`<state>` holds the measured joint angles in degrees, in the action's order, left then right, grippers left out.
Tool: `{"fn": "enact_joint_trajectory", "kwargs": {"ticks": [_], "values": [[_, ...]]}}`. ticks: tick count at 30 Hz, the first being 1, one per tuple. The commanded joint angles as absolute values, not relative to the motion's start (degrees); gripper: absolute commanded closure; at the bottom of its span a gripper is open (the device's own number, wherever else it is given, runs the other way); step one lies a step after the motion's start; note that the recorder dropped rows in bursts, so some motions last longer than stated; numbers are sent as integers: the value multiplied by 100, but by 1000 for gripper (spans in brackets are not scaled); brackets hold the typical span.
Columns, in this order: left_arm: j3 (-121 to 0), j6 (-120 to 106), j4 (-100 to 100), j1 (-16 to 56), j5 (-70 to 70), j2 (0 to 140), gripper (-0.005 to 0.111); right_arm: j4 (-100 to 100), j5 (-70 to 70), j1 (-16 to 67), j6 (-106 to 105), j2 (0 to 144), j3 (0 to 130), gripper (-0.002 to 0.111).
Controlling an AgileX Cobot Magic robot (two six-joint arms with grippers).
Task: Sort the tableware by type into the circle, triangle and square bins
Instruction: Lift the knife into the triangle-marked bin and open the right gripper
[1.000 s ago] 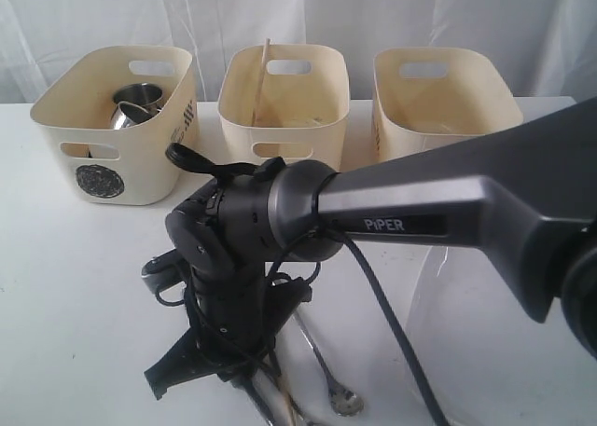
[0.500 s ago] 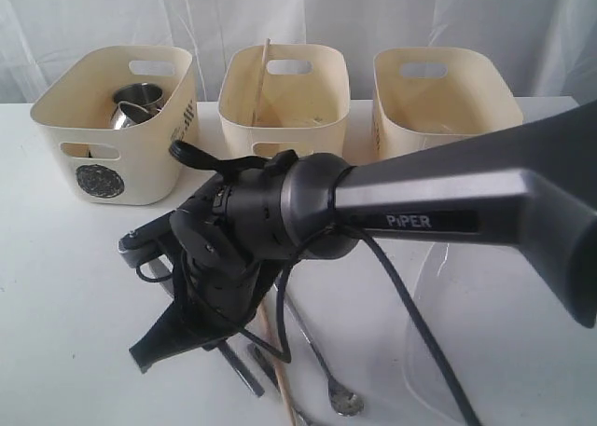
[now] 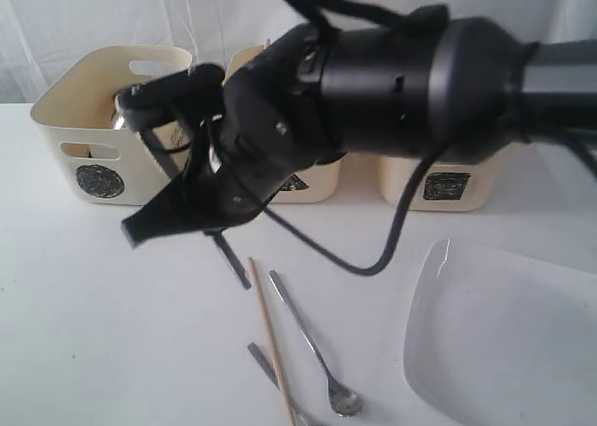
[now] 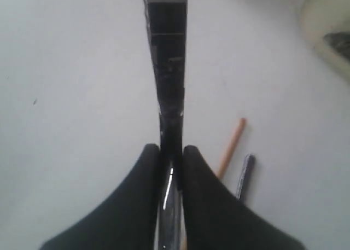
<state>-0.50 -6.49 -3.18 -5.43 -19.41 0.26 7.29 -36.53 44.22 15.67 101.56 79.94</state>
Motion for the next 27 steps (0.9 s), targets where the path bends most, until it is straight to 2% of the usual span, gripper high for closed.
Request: {"fn": "enact_joint_trajectory", "kwargs": {"ticks": [1, 13, 21, 27], "values": [[0, -640, -339, -553, -2018, 0, 107, 904, -2968, 3876, 1710, 9692, 7993, 108], [0, -640, -339, -553, -2018, 0, 107, 882, 55, 2500, 2205, 9798, 7993, 108], [0, -640, -339, -553, -2018, 0, 107, 855, 2878, 1966, 1916, 11108, 8059, 108], [0, -640, -339, -553, -2018, 0, 107, 807, 2702, 1824, 1905, 11940, 8448, 108]]}}
